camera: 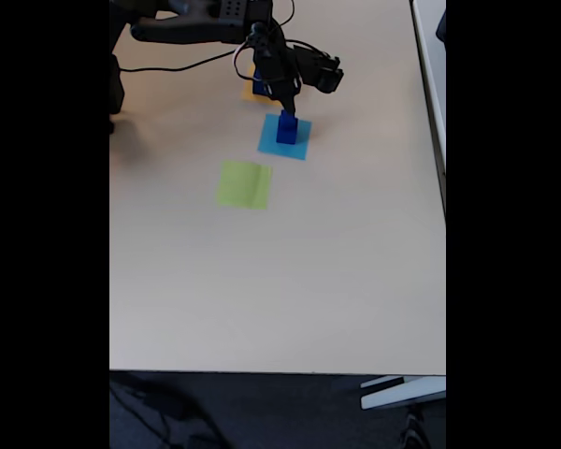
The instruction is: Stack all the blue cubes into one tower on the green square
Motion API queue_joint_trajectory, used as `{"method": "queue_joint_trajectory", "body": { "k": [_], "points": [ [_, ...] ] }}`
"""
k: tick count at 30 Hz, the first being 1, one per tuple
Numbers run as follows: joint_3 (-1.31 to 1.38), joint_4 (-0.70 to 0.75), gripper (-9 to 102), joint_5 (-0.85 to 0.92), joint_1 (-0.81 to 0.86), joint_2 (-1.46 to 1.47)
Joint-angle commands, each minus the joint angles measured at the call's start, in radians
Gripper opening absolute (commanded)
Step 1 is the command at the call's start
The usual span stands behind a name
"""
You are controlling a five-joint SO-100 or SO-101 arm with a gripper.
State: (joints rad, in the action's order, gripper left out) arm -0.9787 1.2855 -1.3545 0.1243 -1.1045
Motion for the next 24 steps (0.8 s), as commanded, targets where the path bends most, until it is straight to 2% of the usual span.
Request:
{"method": "queue_joint_trajectory", "body": {
  "k": [1,24],
  "points": [
    [0.023,-0.014,0,0.000,0.008,-0.055],
    [0.032,-0.023,0,-0.018,0.005,0.002]
  ]
}}
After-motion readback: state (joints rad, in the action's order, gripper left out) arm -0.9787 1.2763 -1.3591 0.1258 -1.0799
